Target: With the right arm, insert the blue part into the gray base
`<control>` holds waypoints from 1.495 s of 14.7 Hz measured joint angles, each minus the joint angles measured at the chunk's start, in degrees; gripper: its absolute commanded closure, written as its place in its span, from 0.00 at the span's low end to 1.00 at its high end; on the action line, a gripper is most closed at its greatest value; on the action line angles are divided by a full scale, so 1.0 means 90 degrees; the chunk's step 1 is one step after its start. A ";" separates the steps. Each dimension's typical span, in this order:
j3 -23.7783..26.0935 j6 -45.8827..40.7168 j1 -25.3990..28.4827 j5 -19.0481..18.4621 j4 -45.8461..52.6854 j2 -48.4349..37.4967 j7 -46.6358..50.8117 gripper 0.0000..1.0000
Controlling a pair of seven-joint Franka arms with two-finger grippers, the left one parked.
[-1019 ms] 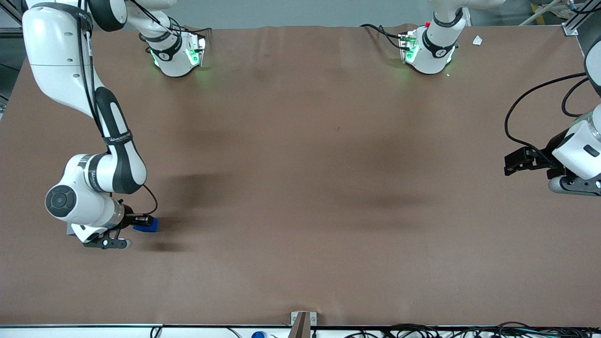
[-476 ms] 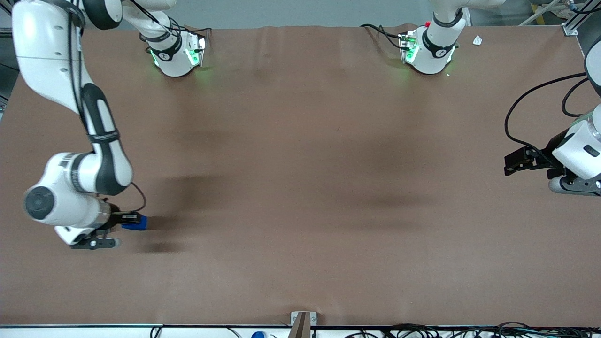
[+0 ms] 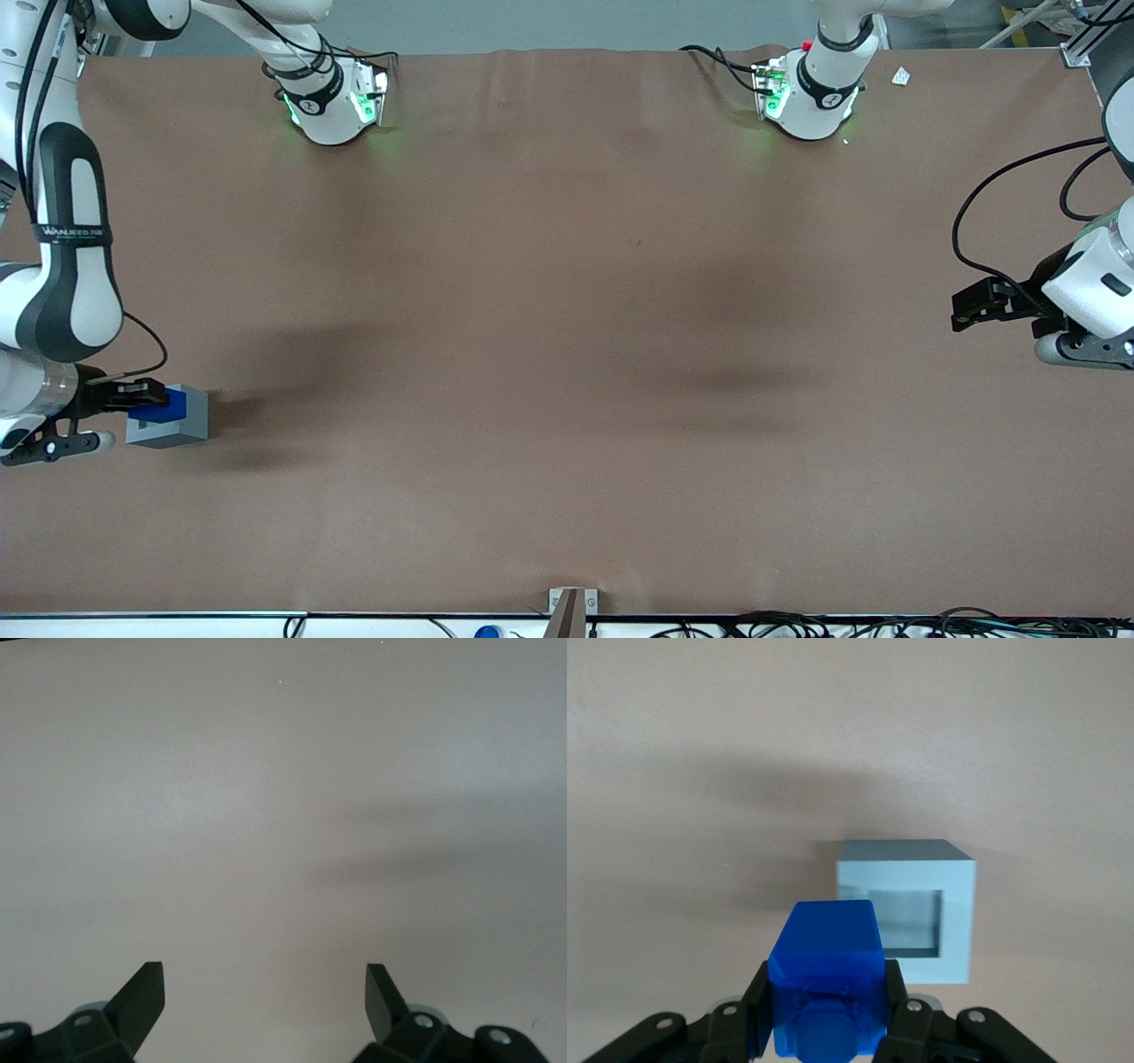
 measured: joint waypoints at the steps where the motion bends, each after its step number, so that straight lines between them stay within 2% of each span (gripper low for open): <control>1: 0.0000 0.0009 -0.0087 -0.0003 0.0020 0.0011 -0.0096 1.00; 9: 0.0001 0.0407 -0.0289 -0.0002 0.0107 0.0320 0.0051 1.00; 22: 0.0006 0.0429 -0.0310 0.0001 0.0167 0.0417 0.0112 1.00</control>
